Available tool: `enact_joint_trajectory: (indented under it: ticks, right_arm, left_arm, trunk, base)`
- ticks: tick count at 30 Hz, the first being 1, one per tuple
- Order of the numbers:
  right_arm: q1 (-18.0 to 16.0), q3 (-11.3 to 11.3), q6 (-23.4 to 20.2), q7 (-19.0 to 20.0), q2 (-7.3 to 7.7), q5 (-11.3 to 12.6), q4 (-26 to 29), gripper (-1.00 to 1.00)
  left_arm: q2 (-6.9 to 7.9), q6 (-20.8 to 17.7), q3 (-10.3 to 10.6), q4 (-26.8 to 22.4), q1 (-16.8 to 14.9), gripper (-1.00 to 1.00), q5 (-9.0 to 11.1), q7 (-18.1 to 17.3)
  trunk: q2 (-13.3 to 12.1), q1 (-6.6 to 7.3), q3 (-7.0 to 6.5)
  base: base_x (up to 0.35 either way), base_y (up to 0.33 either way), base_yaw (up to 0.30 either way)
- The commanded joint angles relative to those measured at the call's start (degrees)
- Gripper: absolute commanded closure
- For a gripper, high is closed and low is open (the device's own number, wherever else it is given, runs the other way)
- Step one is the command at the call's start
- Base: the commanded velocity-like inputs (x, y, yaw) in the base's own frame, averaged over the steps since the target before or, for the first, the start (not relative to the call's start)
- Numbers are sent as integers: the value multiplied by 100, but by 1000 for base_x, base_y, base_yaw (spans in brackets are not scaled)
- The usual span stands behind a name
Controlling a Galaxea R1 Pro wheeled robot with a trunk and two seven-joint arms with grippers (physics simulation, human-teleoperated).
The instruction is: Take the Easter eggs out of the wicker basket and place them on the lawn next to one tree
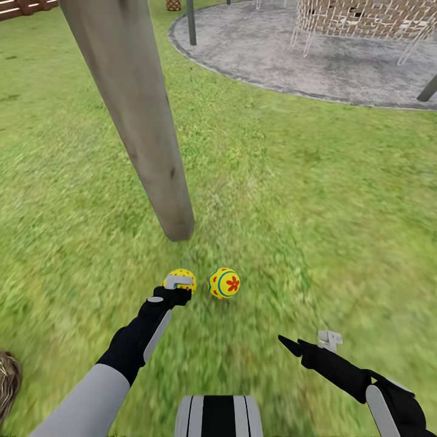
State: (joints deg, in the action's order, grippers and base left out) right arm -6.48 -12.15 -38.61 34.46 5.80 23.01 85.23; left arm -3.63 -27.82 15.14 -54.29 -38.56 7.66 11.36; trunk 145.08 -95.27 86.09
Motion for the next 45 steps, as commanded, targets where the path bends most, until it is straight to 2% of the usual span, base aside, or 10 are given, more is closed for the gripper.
enact_joint_trajectory:
  ticks: [1, 9, 14, 20, 26, 35, 39, 45]
  right_arm:
    - [-3, -7, -41, 8, 0, 29, 2, -100]
    - [-3, -7, -41, 8, 0, 32, 2, -100]
    - [-3, -7, -41, 8, 0, 29, 2, -100]
    - [-3, -7, -41, 8, 0, 28, 2, -100]
    - [-3, -7, -41, 4, 0, 28, 2, -100]
    - [-3, -7, -41, 7, 0, 29, 2, -100]
    - [-3, -7, -41, 8, 0, 30, 2, -100]
    - [-3, -7, -41, 8, 0, 28, 2, -100]
  left_arm:
    - [3, -22, 16, -9, -3, 100, 60, 50]
    - [3, -22, 15, -11, -3, 100, 60, 51]
    - [3, -22, 16, -11, -3, 100, 60, 51]
    - [3, -22, 16, -13, -3, 100, 60, 50]
    - [3, -22, 15, -11, -3, 100, 61, 50]
    - [3, -22, 15, -11, -3, 100, 60, 50]
    - [3, -22, 15, -11, -3, 100, 60, 50]
    - [3, -22, 15, -11, -3, 100, 61, 50]
  trunk:
    - [3, -1, 26]
    - [4, -4, 49]
    - [11, -17, 159]
    - [11, -17, 159]
    - [19, -32, 292]
    - [19, -32, 292]
    - [24, -43, 381]
    - [24, -43, 381]
  base:
    - [0, 0, 0]
    - [0, 0, 0]
    - [0, 0, 0]
    - [0, 0, 0]
    - [0, 0, 0]
    - [0, 0, 0]
    - [0, 0, 0]
    - [0, 0, 0]
